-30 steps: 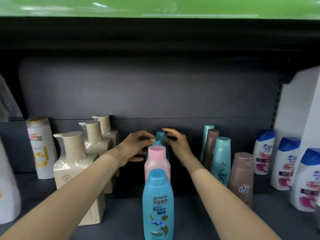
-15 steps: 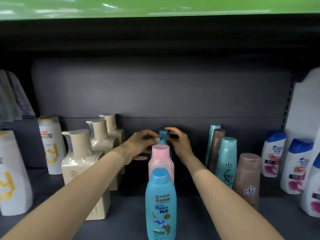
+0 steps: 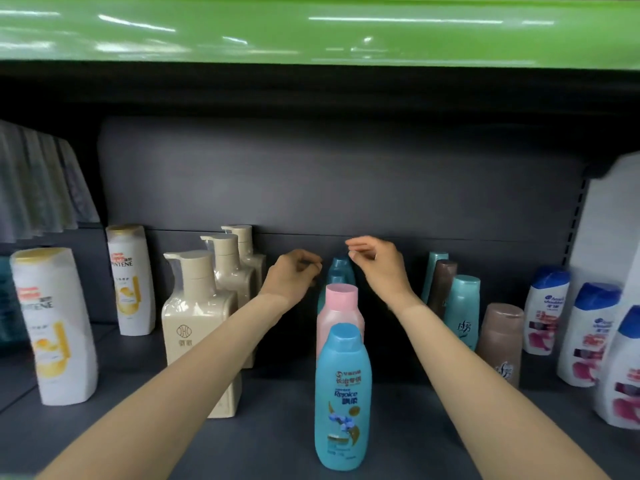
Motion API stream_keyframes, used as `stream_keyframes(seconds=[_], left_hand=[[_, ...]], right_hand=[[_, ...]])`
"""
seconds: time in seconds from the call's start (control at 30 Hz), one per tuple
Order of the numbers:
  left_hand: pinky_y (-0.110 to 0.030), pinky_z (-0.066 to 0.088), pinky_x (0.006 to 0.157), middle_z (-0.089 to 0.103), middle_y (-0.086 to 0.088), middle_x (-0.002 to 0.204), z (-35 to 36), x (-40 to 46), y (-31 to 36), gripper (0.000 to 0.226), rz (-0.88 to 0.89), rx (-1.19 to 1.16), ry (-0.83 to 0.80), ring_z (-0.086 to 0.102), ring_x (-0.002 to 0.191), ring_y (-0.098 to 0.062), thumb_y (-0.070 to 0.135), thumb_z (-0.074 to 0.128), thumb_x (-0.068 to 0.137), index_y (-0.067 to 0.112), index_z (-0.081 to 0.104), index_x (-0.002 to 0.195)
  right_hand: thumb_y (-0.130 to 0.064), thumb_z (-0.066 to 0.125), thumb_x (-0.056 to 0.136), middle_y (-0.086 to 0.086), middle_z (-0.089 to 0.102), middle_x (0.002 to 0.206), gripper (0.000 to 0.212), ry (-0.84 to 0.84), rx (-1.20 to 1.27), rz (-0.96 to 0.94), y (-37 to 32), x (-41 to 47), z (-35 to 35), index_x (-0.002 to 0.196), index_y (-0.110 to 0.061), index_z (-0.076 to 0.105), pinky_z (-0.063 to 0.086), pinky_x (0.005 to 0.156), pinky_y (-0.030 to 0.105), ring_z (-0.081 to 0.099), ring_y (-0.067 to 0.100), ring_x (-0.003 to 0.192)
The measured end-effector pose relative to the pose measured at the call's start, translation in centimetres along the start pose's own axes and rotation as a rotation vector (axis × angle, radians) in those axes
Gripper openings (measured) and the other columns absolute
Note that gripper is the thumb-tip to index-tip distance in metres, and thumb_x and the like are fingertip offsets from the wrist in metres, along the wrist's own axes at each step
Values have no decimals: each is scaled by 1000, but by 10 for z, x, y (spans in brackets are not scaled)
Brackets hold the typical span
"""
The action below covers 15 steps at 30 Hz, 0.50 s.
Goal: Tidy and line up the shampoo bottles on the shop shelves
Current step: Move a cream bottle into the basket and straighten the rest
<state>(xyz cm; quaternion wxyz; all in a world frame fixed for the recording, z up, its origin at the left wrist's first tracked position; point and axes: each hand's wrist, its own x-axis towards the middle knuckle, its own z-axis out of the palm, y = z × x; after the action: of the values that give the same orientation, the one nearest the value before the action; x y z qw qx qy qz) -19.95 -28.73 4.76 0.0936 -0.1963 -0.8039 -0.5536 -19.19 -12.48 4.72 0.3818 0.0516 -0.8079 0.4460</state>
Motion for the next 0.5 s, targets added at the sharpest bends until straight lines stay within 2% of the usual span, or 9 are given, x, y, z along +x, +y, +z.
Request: stream_keyframes(seconds=[0.03, 0.13, 0.17, 0.27, 0.33, 0.4, 0.5], left_hand=[[-24, 46, 72, 67, -7, 92, -5, -3, 2, 10, 41, 50, 21, 62, 76, -19, 12, 54, 91, 20, 60, 91], [-15, 44, 61, 66, -4, 81, -26, -19, 6, 12, 161, 172, 63, 62, 68, -18, 9, 56, 87, 20, 61, 88], [-16, 46, 63, 66, -2, 80, -34, -26, 6, 13, 194, 198, 62, 63, 68, -19, 9, 56, 86, 20, 61, 89], [-26, 50, 71, 63, 8, 74, -59, -47, 5, 13, 275, 242, 74, 63, 69, -17, 12, 56, 84, 24, 60, 88], [-21, 46, 68, 60, 14, 71, -78, -59, 5, 10, 321, 277, 102, 60, 68, -8, 15, 57, 84, 24, 61, 89], [-13, 41, 61, 59, 17, 70, -99, -72, 2, 9, 343, 288, 128, 56, 64, 0, 20, 58, 85, 26, 62, 89], [-20, 45, 66, 61, 17, 70, -128, -89, -10, 9, 369, 285, 188, 57, 66, 1, 24, 59, 85, 33, 60, 83]], right_hand=[[0, 60, 85, 6, 71, 96, 19, -32, -8, -9, -11, -1, -1, 98, -8, 71, 44, 76, 8, 63, 12, 85], [-4, 60, 85, 5, 70, 89, 17, -171, -33, 21, -45, -4, 0, 94, -11, 72, 50, 82, 27, 62, 12, 82], [-5, 60, 85, 5, 70, 89, 16, -214, -56, 29, -58, -7, 2, 94, -11, 72, 50, 83, 30, 62, 13, 82], [-9, 61, 86, 6, 70, 92, 16, -302, -134, 45, -90, -17, 12, 97, -12, 72, 48, 74, 23, 61, 12, 81], [-11, 61, 87, 5, 70, 91, 16, -325, -159, 62, -109, -25, 19, 98, -14, 72, 45, 68, 18, 60, 12, 79], [-13, 61, 87, 5, 70, 90, 15, -326, -159, 72, -125, -33, 28, 98, -16, 71, 47, 72, 22, 61, 14, 80], [-14, 62, 87, 0, 68, 81, 14, -314, -147, 48, -145, -49, 45, 96, -17, 71, 48, 74, 25, 60, 11, 76]])
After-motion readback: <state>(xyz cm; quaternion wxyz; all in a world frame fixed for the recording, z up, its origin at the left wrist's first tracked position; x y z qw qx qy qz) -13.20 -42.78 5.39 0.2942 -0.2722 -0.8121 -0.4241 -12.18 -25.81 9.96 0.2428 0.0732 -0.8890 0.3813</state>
